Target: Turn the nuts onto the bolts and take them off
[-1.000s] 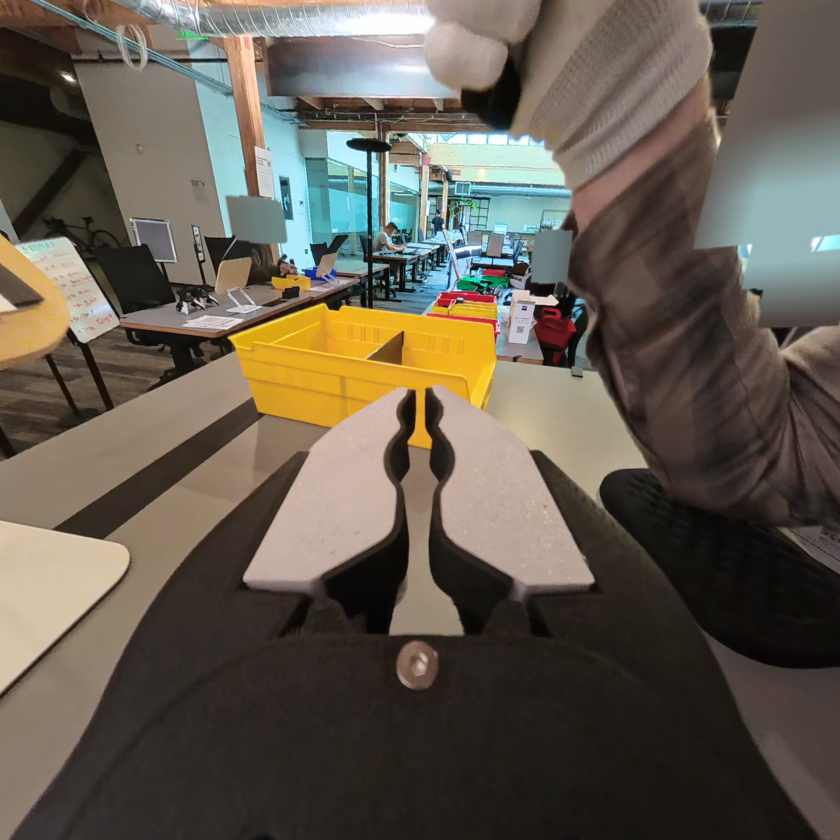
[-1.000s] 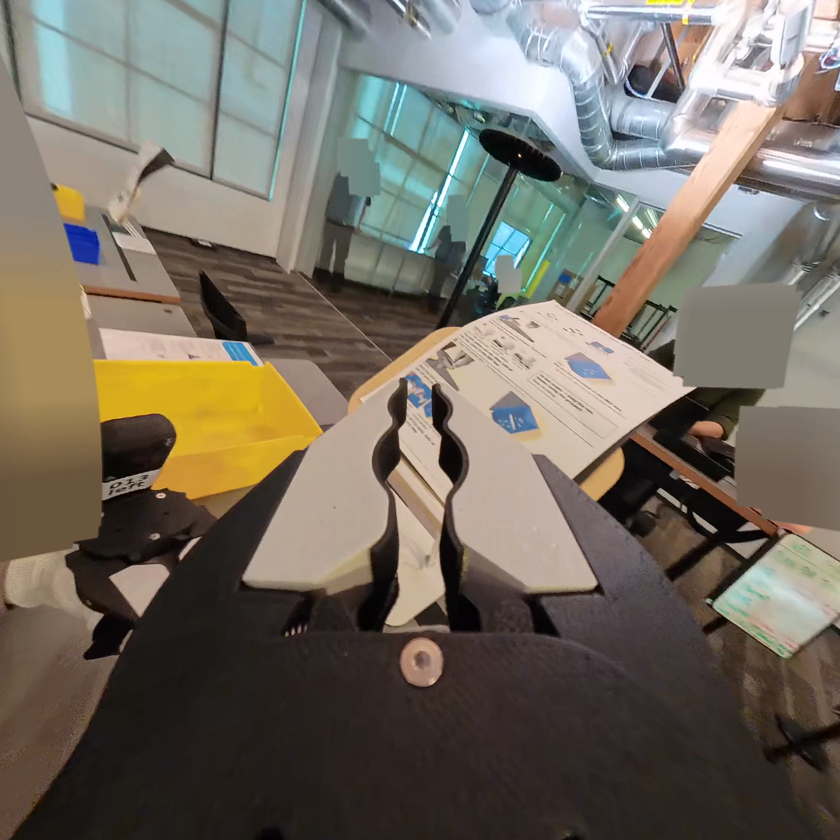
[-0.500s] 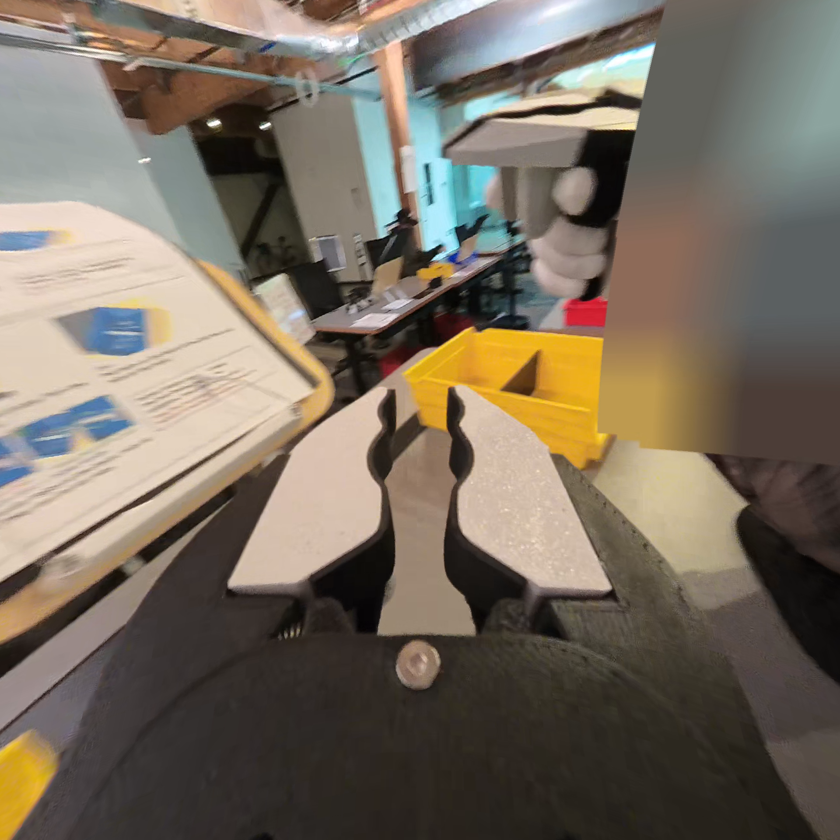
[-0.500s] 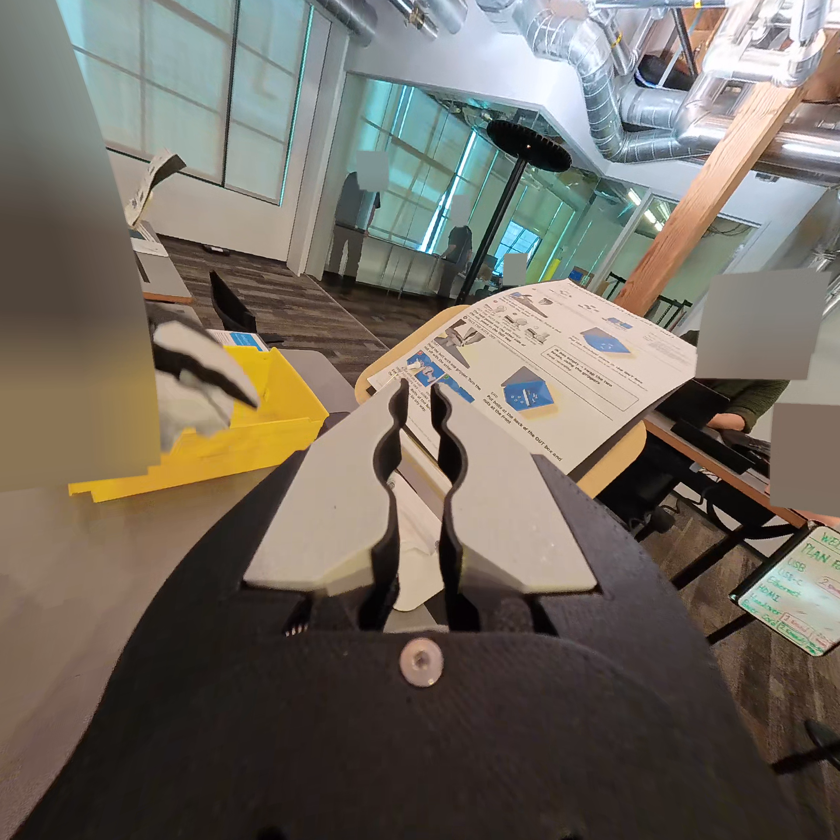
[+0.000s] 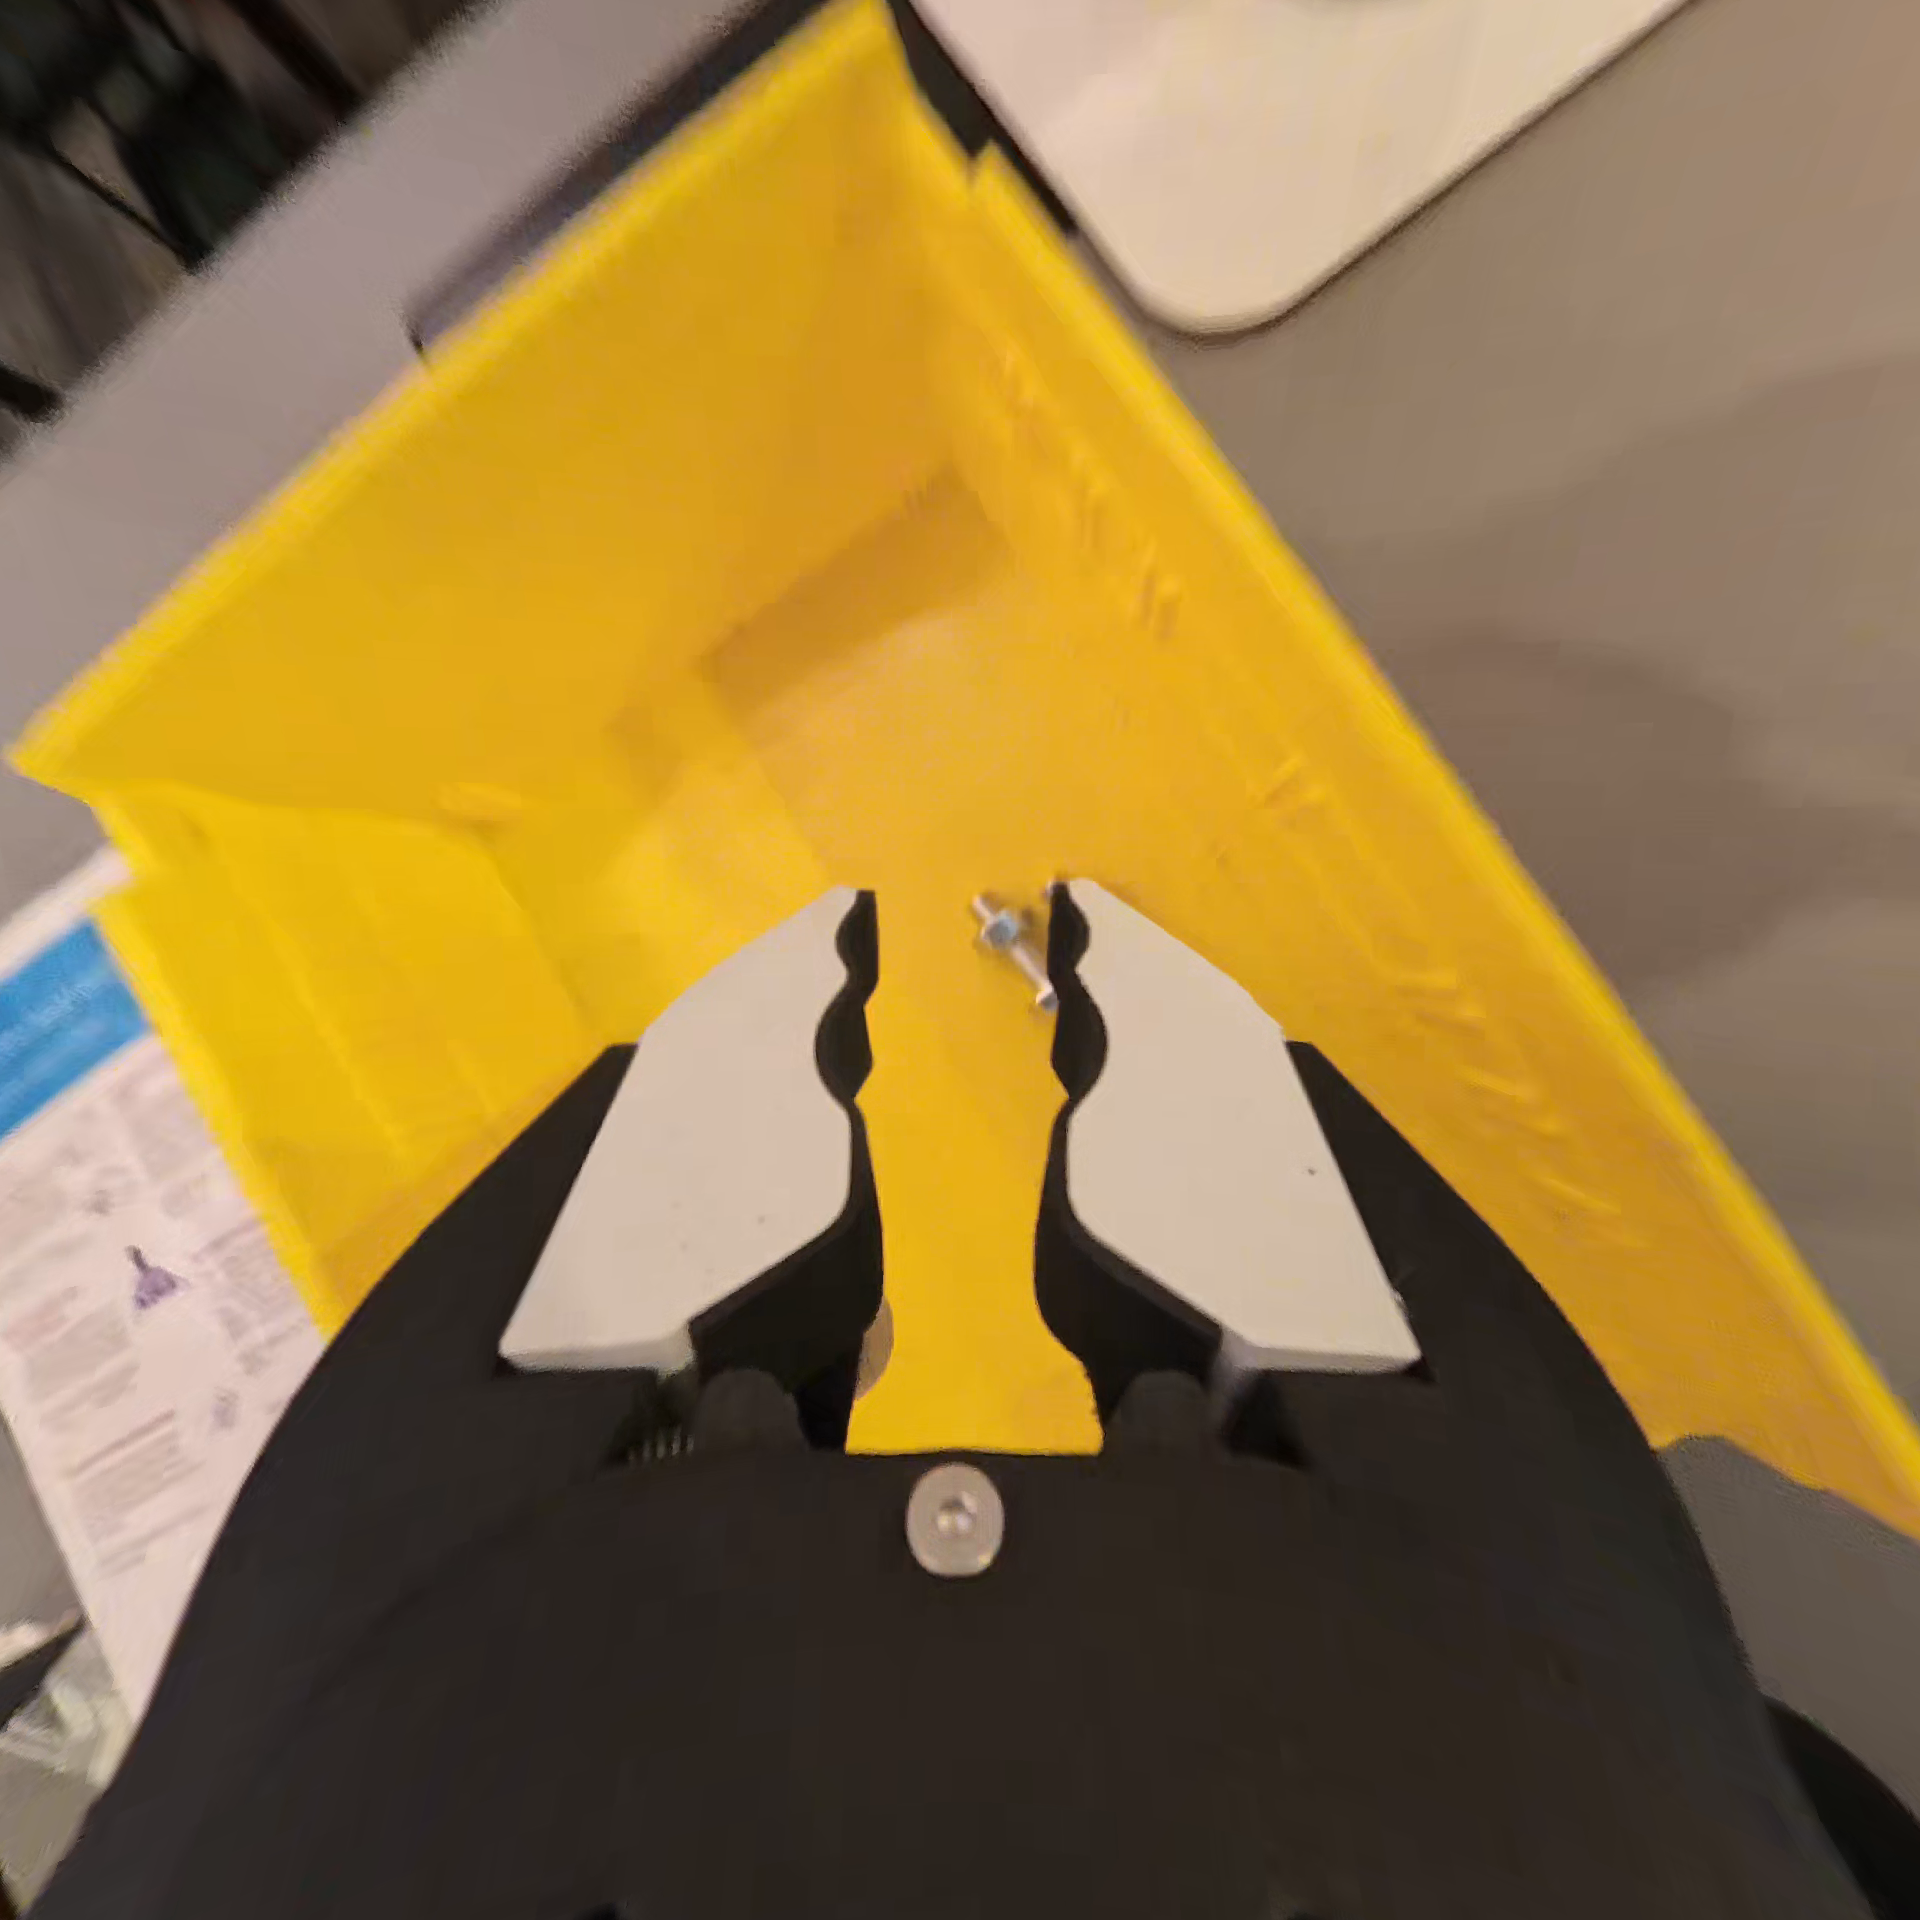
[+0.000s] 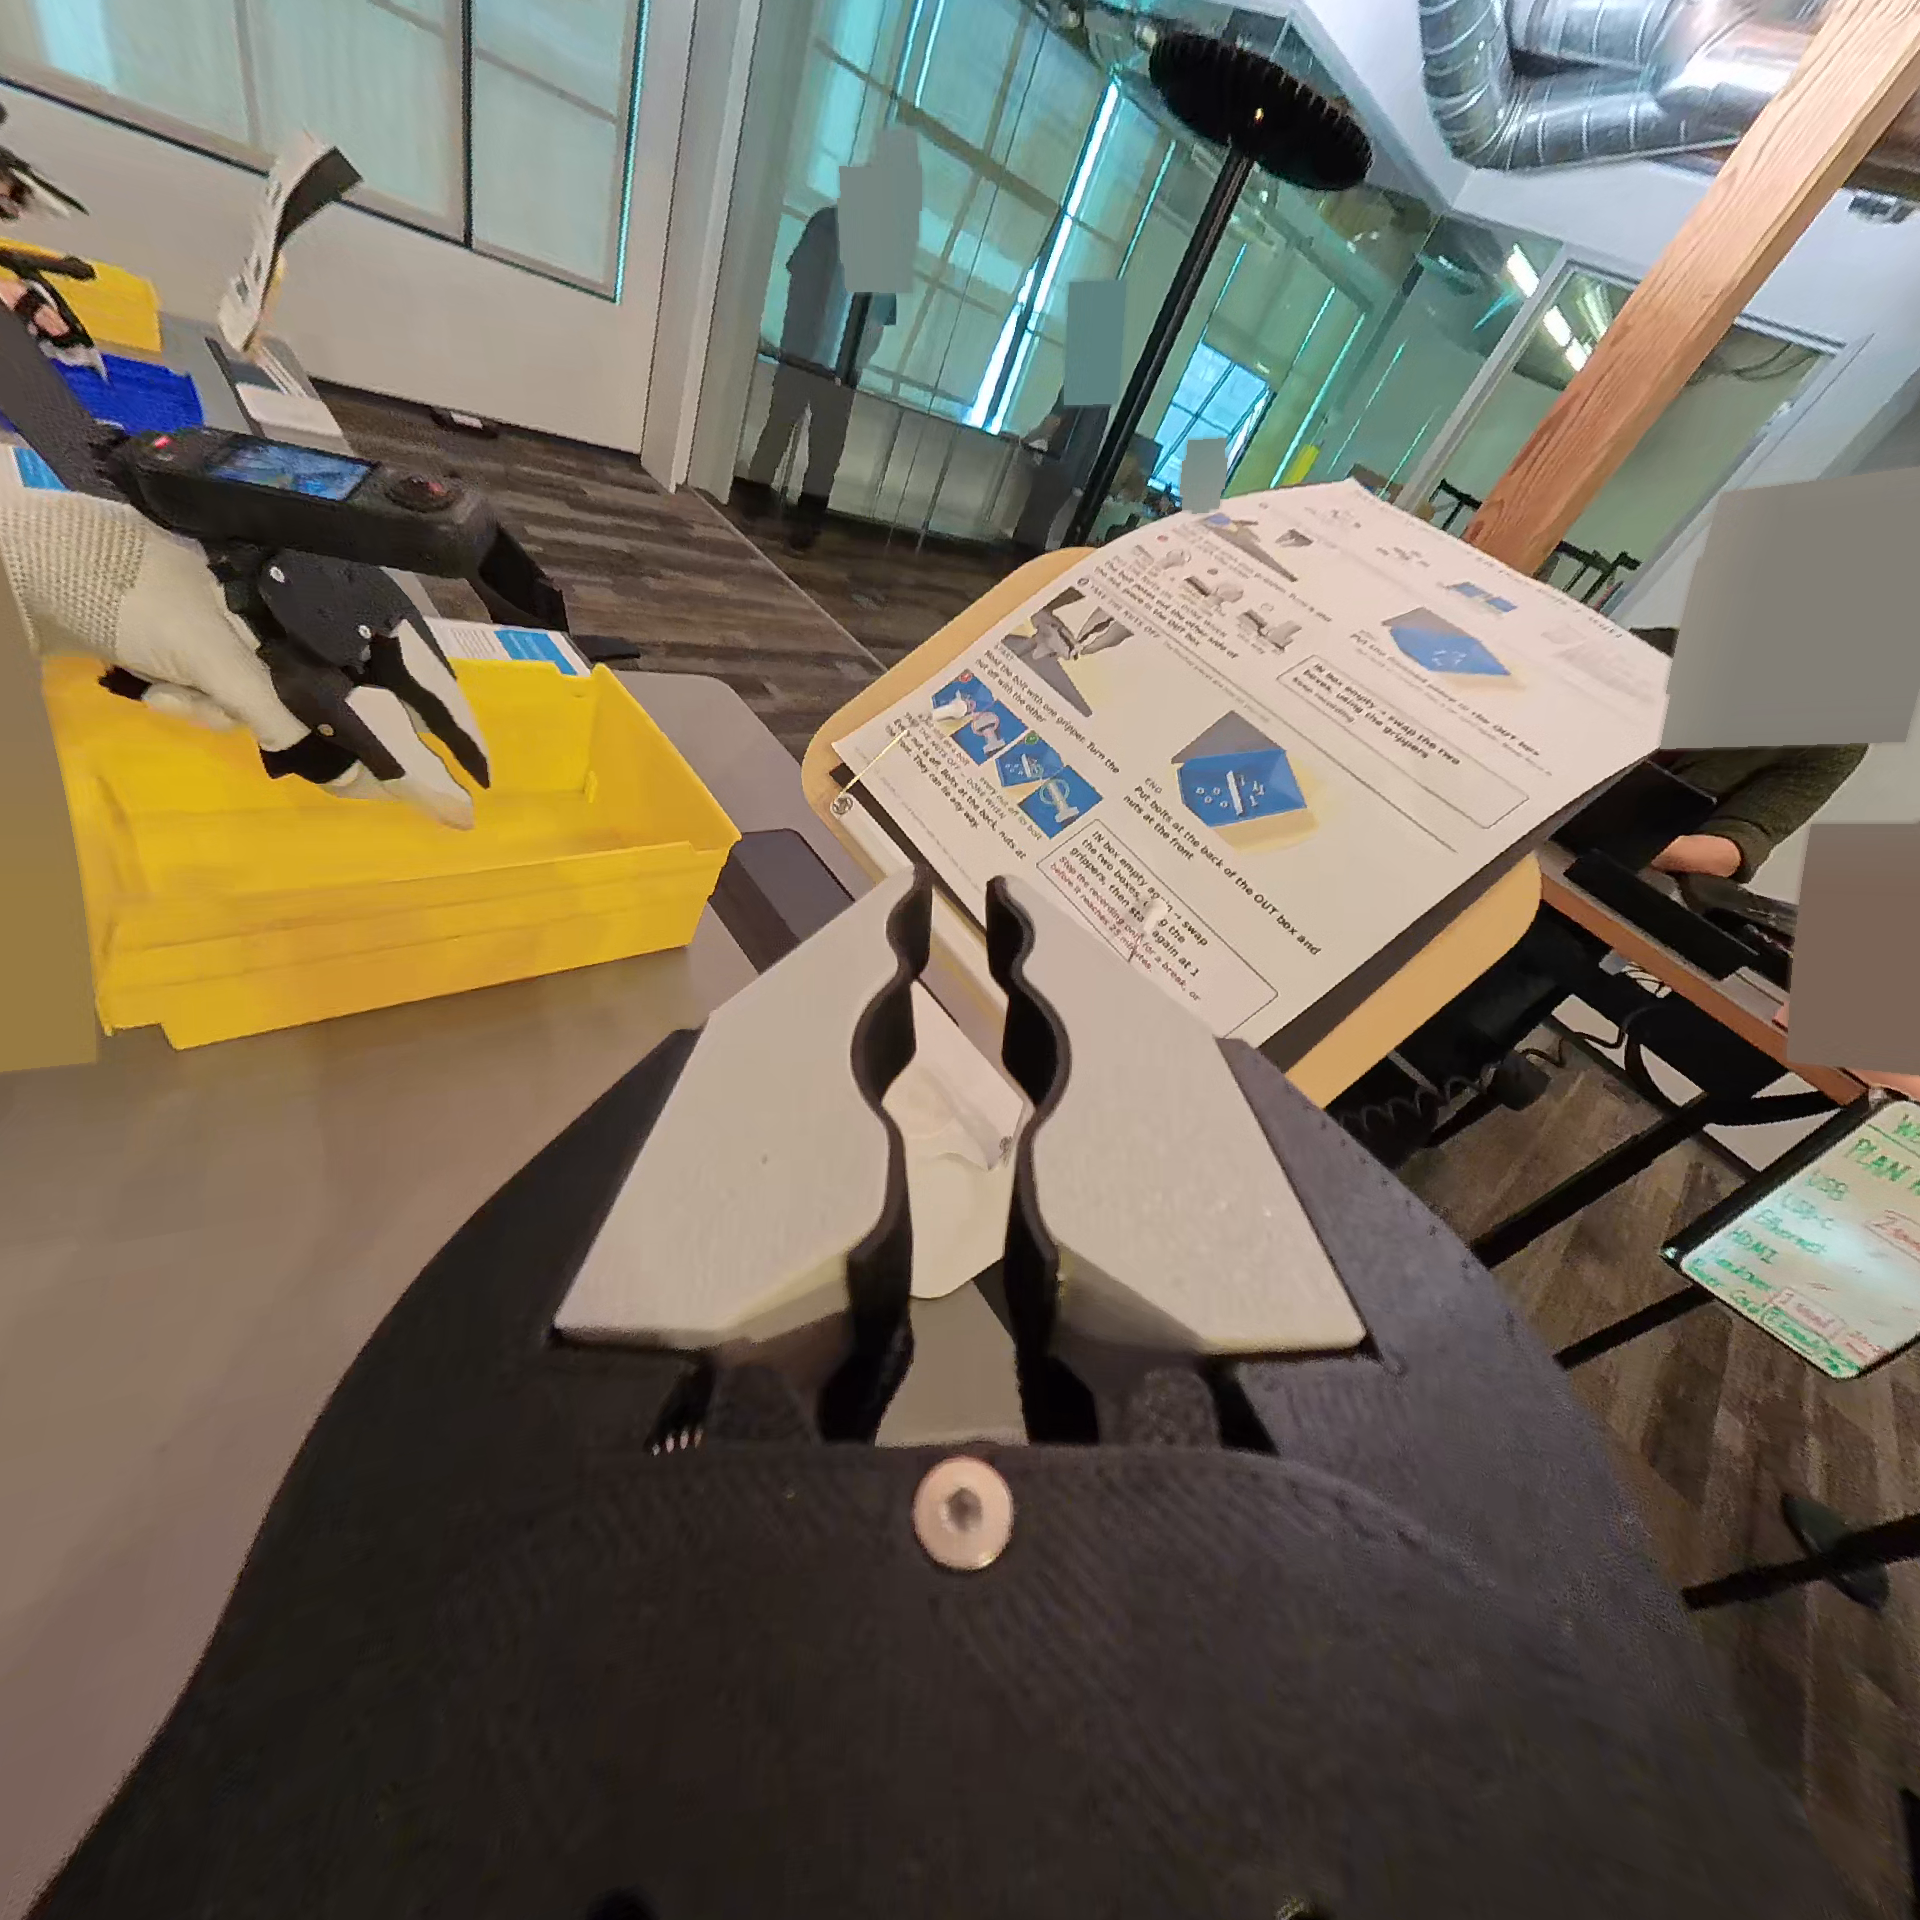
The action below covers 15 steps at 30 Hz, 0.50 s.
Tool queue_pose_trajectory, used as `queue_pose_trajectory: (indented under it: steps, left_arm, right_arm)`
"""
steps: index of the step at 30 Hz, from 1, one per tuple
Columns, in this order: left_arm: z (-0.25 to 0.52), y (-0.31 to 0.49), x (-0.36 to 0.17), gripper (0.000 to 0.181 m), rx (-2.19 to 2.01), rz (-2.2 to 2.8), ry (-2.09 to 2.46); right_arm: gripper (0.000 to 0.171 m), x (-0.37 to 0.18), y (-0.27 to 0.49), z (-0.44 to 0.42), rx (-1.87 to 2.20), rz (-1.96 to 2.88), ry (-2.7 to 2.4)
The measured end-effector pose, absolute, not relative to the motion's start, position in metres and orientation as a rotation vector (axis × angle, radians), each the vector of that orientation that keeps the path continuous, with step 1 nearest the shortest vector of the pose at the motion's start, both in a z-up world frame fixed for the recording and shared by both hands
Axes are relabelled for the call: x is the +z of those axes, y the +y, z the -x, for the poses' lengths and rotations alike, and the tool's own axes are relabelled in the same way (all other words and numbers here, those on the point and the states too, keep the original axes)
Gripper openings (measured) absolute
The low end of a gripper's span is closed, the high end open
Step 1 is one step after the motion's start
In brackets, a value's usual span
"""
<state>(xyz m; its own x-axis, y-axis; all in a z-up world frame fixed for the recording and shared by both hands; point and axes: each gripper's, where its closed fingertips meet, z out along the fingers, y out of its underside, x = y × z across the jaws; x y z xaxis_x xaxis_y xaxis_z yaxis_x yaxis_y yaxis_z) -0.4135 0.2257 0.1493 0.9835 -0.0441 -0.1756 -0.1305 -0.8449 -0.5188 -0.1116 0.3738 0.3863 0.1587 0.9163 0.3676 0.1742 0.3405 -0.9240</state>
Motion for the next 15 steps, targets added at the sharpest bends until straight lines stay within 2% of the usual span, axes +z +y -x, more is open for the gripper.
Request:
queue_pose_trajectory:
  steps: [1, 8, 15]
  left_arm:
    - [0.419, 0.221, 0.137, 0.030, 0.212, 2.627, 0.106]
    - [0.418, 0.214, 0.095, 0.032, 0.090, 2.768, 0.086]
    - [0.414, 0.213, 0.077, 0.034, 0.026, 2.820, 0.079]
  right_arm:
    - [0.008, 0.383, 0.375, 0.113, 0.724, 1.125, -1.329]
    - [0.008, 0.370, 0.379, 0.121, 0.710, 1.156, -1.360]
    - [0.008, 0.365, 0.380, 0.125, 0.712, 1.165, -1.373]
